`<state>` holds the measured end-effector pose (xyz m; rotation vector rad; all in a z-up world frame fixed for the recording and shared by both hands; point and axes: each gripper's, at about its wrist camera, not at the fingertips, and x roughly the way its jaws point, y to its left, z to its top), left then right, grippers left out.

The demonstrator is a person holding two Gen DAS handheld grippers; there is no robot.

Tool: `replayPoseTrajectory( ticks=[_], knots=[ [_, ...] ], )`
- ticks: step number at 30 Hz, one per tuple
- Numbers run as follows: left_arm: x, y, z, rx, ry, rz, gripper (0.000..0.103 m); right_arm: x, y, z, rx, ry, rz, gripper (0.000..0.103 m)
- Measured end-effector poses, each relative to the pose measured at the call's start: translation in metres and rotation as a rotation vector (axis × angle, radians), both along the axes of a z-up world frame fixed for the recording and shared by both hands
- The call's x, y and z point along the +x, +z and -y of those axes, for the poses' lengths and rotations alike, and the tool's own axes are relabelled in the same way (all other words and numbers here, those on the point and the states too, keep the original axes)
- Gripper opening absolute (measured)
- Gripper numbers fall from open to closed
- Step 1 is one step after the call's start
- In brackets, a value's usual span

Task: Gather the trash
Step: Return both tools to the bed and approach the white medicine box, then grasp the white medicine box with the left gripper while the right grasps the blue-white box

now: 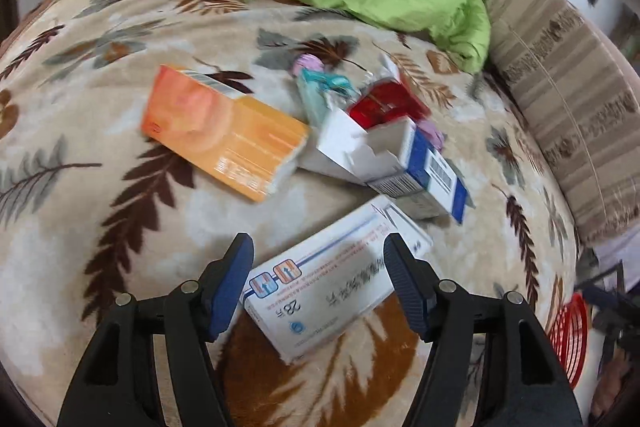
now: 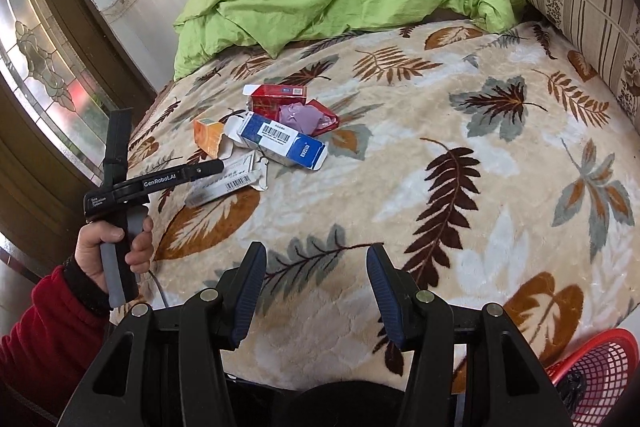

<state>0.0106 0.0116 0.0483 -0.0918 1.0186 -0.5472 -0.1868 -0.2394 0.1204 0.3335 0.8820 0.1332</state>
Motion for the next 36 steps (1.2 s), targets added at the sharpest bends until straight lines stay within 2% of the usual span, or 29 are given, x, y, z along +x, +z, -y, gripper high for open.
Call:
replayPoseTrajectory(
  ticks=[4, 6, 8, 10, 12, 16, 17, 18, 19, 26, 30, 31, 32, 36],
  knots=[
    [-0.024, 0.003, 0.011, -0.010, -0.118, -0.018, 0.066, 0.004, -0.004, 0.005, 0.009, -0.011, -0.008, 0.055],
    [-0.044, 0.005, 0.022, -0.021, -0.207, -0.038, 0.066, 0.005, -0.007, 0.007, 0.018, -0.018, -0.014, 0.055],
    [-0.061, 0.007, 0.032, -0.002, -0.271, -0.025, 0.066, 0.007, -0.009, 0.009, 0.023, -0.022, -0.018, 0.055],
    [-0.071, 0.009, 0.045, 0.061, -0.270, 0.021, 0.067, 0.008, -0.011, 0.010, 0.026, -0.023, -0.023, 0.055],
    [-0.069, 0.009, 0.054, 0.089, -0.253, 0.040, 0.071, 0.009, -0.013, 0.010, 0.025, -0.020, -0.027, 0.055],
    [-0.057, 0.001, 0.075, 0.167, -0.187, 0.058, 0.071, 0.012, -0.012, 0.011, 0.032, -0.020, -0.022, 0.055],
    [-0.055, -0.001, 0.077, 0.183, -0.166, 0.060, 0.068, 0.014, -0.010, 0.011, 0.029, -0.019, -0.017, 0.055],
    [-0.052, -0.004, 0.080, 0.204, -0.143, 0.060, 0.054, 0.014, -0.009, 0.010, 0.024, -0.019, -0.013, 0.055],
    [-0.050, -0.007, 0.080, 0.216, -0.126, 0.056, 0.054, 0.016, -0.007, 0.010, 0.019, -0.017, -0.008, 0.055],
    [-0.072, -0.004, 0.036, 0.174, 0.016, 0.061, 0.054, 0.040, 0.005, -0.002, -0.030, 0.064, 0.033, 0.055],
    [-0.082, -0.003, -0.008, 0.163, 0.211, 0.054, 0.054, 0.062, 0.012, -0.028, -0.088, 0.195, 0.075, 0.057],
    [-0.082, -0.002, -0.020, 0.131, 0.267, 0.044, 0.054, 0.069, 0.013, -0.039, -0.110, 0.243, 0.093, 0.062],
    [-0.082, -0.001, -0.025, 0.119, 0.289, 0.044, 0.054, 0.075, 0.013, -0.049, -0.134, 0.287, 0.109, 0.066],
    [-0.079, -0.003, -0.033, 0.103, 0.347, 0.037, 0.054, 0.112, 0.002, -0.091, -0.303, 0.468, 0.109, 0.067]
  ],
)
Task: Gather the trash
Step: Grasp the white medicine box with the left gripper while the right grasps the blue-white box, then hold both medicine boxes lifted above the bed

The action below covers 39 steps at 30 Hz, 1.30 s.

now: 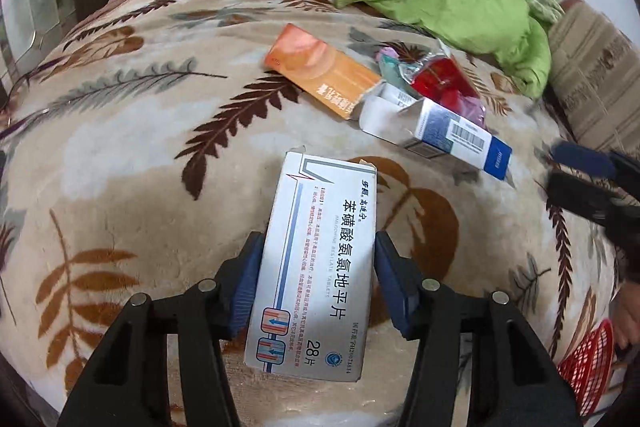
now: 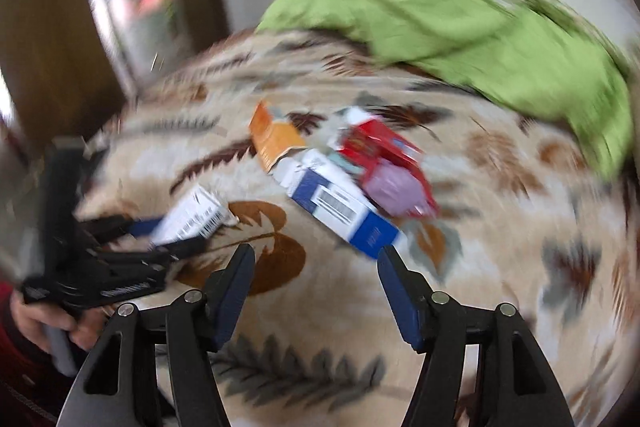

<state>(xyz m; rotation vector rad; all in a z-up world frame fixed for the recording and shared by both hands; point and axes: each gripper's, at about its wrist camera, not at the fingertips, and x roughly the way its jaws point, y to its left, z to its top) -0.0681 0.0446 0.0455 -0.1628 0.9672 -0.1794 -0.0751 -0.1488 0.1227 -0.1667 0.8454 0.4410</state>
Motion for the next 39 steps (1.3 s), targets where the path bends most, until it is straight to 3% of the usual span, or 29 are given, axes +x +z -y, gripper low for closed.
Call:
replayPoseTrajectory(
  ticks=[4, 7, 11, 12, 13, 14, 20, 24, 29, 33, 39],
  knots=[
    [0.001, -0.002, -0.003, 0.005, -0.008, 0.000, 0.054, 0.029, -0.018, -0.031, -0.219, 0.126, 0.049, 0.067],
    [0.001, -0.004, -0.004, 0.006, -0.011, -0.003, 0.054, 0.050, -0.036, -0.045, -0.320, 0.202, 0.021, 0.067],
    [0.000, -0.003, 0.000, 0.011, -0.012, -0.001, 0.054, 0.070, -0.061, -0.051, -0.396, 0.216, -0.016, 0.067],
    [0.001, -0.003, 0.003, 0.015, -0.013, 0.001, 0.054, 0.072, -0.065, -0.050, -0.401, 0.209, -0.023, 0.065],
    [0.001, -0.003, 0.004, 0.018, -0.013, 0.002, 0.054, 0.072, -0.067, -0.049, -0.397, 0.199, -0.028, 0.050],
    [0.000, -0.003, 0.004, 0.020, -0.013, 0.004, 0.054, 0.072, -0.069, -0.047, -0.392, 0.179, -0.029, 0.047],
    [-0.005, 0.000, 0.006, 0.019, -0.011, 0.019, 0.054, 0.045, -0.051, -0.026, -0.212, 0.035, -0.034, 0.040],
    [-0.016, 0.004, 0.012, 0.034, -0.018, 0.049, 0.054, 0.008, -0.041, -0.005, 0.011, -0.099, -0.075, 0.040],
    [-0.037, 0.017, 0.027, 0.072, -0.031, 0.126, 0.054, -0.038, -0.042, 0.019, 0.206, -0.260, -0.078, 0.040],
    [-0.056, 0.024, 0.041, 0.118, -0.044, 0.194, 0.054, -0.073, -0.043, 0.036, 0.256, -0.360, -0.011, 0.040],
    [-0.075, 0.033, 0.057, 0.180, -0.076, 0.264, 0.054, -0.094, -0.036, 0.055, 0.319, -0.446, 0.036, 0.040]
  ],
)
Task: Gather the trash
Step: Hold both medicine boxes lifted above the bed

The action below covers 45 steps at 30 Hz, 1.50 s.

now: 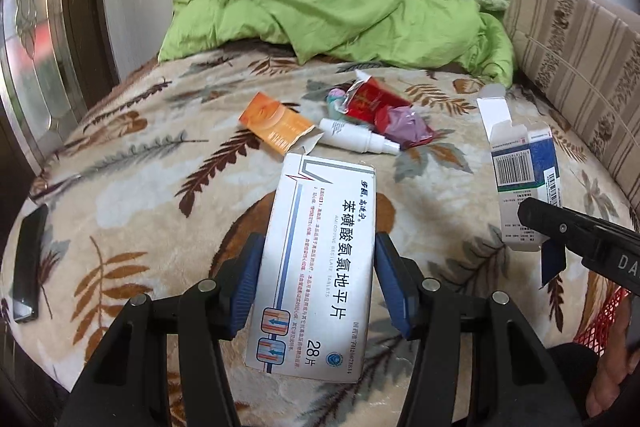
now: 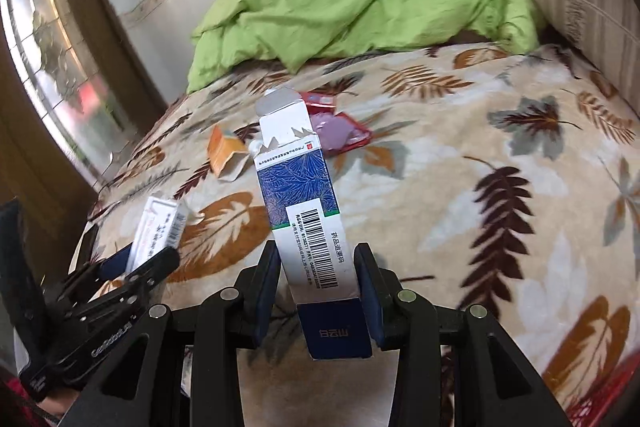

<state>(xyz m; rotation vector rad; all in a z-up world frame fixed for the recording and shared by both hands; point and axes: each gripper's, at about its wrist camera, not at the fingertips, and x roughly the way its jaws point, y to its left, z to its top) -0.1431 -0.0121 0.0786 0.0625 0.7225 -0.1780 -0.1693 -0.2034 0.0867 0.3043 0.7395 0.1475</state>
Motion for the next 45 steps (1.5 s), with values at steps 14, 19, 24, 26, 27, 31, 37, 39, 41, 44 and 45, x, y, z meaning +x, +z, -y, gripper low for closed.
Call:
replayPoseTrajectory(
  ticks=[14, 19, 24, 26, 27, 31, 37, 39, 41, 44, 45],
  knots=[
    [-0.016, 0.004, 0.009, 0.076, 0.008, 0.032, 0.054, -0.011, -0.005, 0.006, 0.016, -0.040, -0.015, 0.040],
    [-0.017, 0.003, 0.009, 0.084, 0.008, 0.030, 0.054, -0.012, -0.005, 0.007, 0.009, -0.051, -0.014, 0.040],
    [-0.017, 0.003, 0.009, 0.085, 0.008, 0.030, 0.054, -0.013, -0.003, 0.005, -0.010, -0.050, -0.006, 0.040],
    [-0.017, 0.003, 0.009, 0.085, 0.010, 0.029, 0.054, -0.014, -0.003, 0.004, -0.010, -0.050, -0.008, 0.040],
    [-0.017, 0.002, 0.009, 0.084, 0.010, 0.027, 0.054, -0.014, -0.003, 0.005, -0.010, -0.051, -0.009, 0.040],
    [-0.017, -0.001, 0.007, 0.087, 0.009, 0.020, 0.054, -0.014, -0.003, 0.004, -0.012, -0.051, -0.009, 0.040],
    [-0.018, -0.003, 0.007, 0.090, 0.006, 0.015, 0.054, -0.014, -0.003, 0.004, -0.010, -0.051, -0.009, 0.040],
    [-0.017, -0.003, 0.007, 0.090, 0.006, 0.013, 0.054, -0.014, -0.002, 0.004, -0.011, -0.051, -0.010, 0.040],
    [-0.017, -0.003, 0.007, 0.090, 0.007, 0.013, 0.054, -0.014, -0.003, 0.004, -0.010, -0.051, -0.009, 0.040],
    [-0.016, -0.003, 0.007, 0.090, 0.006, 0.012, 0.054, -0.014, -0.003, 0.003, -0.010, -0.051, -0.009, 0.040],
    [-0.017, -0.004, 0.007, 0.090, 0.005, 0.012, 0.054, -0.014, -0.003, 0.003, -0.010, -0.052, -0.010, 0.040]
  ],
)
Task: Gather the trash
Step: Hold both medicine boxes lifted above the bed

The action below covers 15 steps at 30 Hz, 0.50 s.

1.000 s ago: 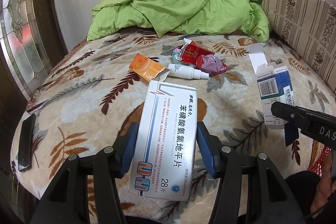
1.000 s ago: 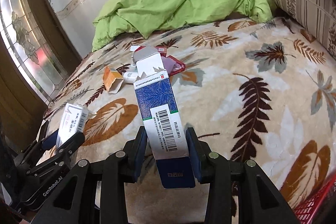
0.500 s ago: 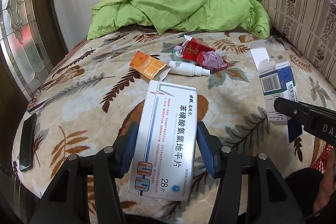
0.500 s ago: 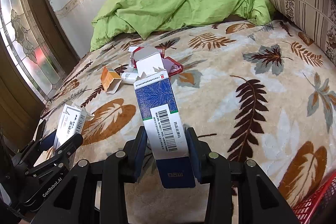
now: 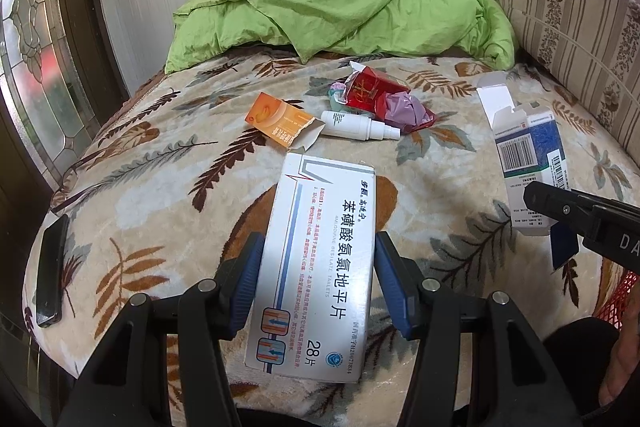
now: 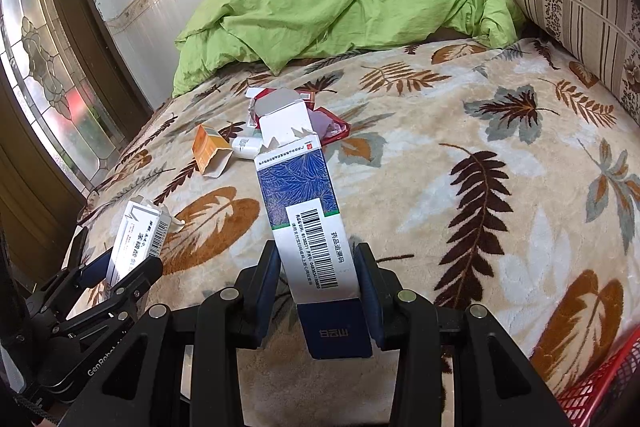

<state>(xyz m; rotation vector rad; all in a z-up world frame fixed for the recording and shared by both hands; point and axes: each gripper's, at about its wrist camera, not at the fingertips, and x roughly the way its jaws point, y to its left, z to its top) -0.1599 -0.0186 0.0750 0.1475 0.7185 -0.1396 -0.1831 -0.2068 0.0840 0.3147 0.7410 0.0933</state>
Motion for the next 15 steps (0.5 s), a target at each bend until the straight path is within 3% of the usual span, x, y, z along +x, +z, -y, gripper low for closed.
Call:
replayPoseTrajectory(
  ticks=[15],
  knots=[
    [0.0001, -0.0004, 0.0008, 0.002, 0.001, -0.003, 0.054, 0.0001, 0.0001, 0.0001, -0.001, 0.000, 0.000, 0.040]
  ],
)
